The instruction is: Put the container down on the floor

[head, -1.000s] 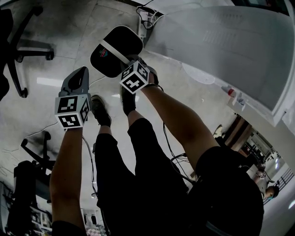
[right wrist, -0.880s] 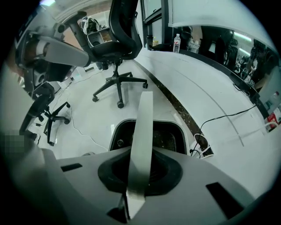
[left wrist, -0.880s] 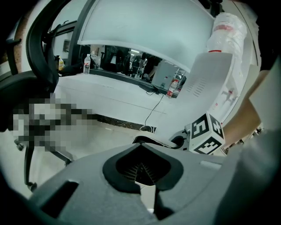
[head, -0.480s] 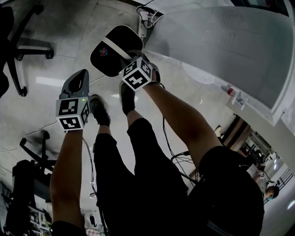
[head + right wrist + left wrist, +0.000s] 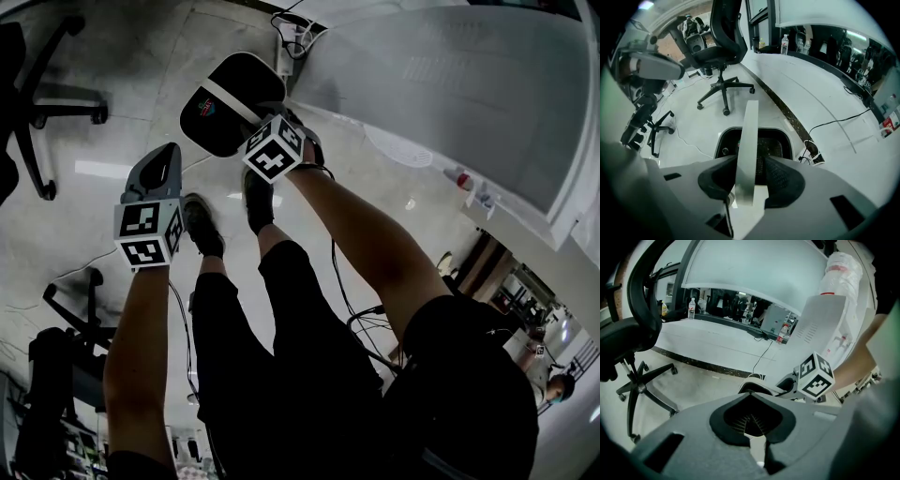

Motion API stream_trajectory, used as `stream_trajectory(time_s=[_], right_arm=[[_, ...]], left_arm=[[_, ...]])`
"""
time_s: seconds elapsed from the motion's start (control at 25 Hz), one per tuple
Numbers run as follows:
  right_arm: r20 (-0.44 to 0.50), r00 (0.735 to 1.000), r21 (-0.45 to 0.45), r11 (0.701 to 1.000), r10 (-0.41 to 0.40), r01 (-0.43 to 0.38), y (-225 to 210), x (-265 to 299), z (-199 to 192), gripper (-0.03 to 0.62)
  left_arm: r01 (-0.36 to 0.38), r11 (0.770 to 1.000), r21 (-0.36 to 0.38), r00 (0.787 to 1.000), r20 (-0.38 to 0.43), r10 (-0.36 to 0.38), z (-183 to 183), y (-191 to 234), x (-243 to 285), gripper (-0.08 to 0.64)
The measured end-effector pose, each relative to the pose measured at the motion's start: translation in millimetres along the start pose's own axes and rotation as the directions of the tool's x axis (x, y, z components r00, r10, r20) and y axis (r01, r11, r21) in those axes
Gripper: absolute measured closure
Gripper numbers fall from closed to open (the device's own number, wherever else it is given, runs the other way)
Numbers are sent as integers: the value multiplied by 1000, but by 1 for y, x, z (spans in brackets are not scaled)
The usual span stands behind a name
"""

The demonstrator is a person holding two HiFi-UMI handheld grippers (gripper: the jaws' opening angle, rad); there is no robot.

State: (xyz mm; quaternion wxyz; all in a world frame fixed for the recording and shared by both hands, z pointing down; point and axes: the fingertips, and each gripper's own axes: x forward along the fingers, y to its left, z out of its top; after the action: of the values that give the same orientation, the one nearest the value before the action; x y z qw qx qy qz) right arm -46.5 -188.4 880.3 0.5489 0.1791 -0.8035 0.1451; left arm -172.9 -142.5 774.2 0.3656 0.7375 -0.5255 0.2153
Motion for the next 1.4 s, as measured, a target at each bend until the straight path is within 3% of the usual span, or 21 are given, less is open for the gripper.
stream_trajectory(time_s=[0.44,0.72,0.92,1.0,1.2,1.4], right_arm=[[29,999,27,1000,-17,16,-2,-24,-9,443],[53,997,51,998,-48,46,-2,-64,-1,442],[101,990,95,992,-94,84,3,-111,10,460],[126,988,123,990,-90,74,9,-130,16,462],[221,968,138,986,-122,92,16,-182,40,522],[298,942,174,979,-153,104,17,-232,63,531]], left_arm=[[19,1000,9,999,33,-19,18,-20,-6,549],[16,995,94,999,36,-19,38,-36,-38,549],[14,999,33,997,71,-16,58,-49,-76,549],[23,999,47,996,88,-27,69,-59,-92,549],[27,997,68,993,109,-34,84,-78,-125,549],[8,997,75,991,129,-17,98,-92,-158,549]])
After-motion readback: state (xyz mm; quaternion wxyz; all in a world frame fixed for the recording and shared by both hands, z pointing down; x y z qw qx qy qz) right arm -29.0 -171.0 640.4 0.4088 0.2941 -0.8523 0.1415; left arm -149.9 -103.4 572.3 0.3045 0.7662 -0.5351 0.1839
